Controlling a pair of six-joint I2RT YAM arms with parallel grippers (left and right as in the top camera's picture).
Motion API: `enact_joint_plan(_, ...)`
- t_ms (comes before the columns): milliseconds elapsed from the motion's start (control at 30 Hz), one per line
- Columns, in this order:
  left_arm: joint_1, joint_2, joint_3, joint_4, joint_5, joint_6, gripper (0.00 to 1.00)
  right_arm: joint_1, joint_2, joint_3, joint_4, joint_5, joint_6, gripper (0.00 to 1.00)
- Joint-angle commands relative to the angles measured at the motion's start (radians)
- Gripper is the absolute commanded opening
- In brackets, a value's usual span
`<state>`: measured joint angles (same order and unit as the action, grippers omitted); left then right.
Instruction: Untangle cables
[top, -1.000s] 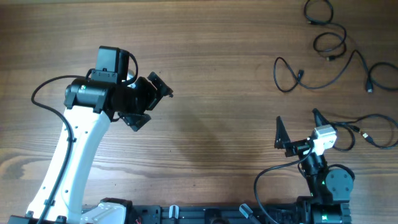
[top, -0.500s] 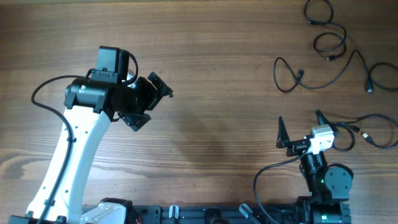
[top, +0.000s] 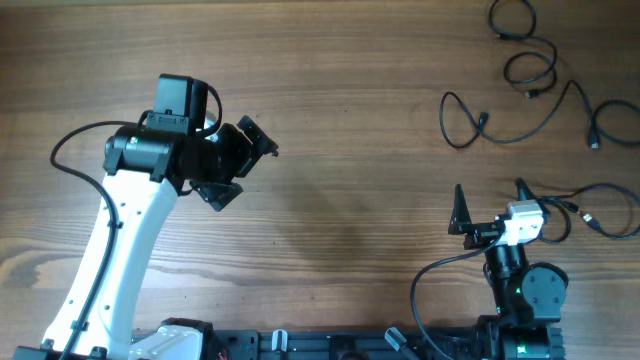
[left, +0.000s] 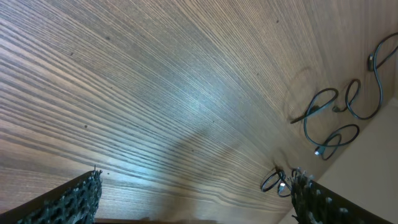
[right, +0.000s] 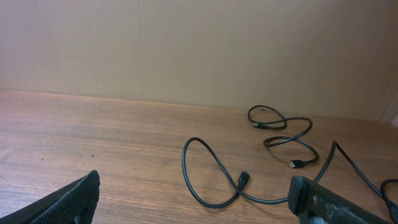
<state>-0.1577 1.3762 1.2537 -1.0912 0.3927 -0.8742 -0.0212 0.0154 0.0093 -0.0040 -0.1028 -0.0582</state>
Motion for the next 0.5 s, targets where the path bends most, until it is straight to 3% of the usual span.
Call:
enact_joint_plan(0, -0.005, -0.002, 0.007, 0.003, -0.006, 0.006, 1.00, 0.005, -0.012, -0.003, -0.001, 0.018, -0.017, 1.00)
enact_joint_plan(467, -0.005, -0.002, 0.007, 0.003, -0.006, 0.006, 1.00, 0.021, -0.012, -0.003, 0.000, 0.021, -0.021, 1.00)
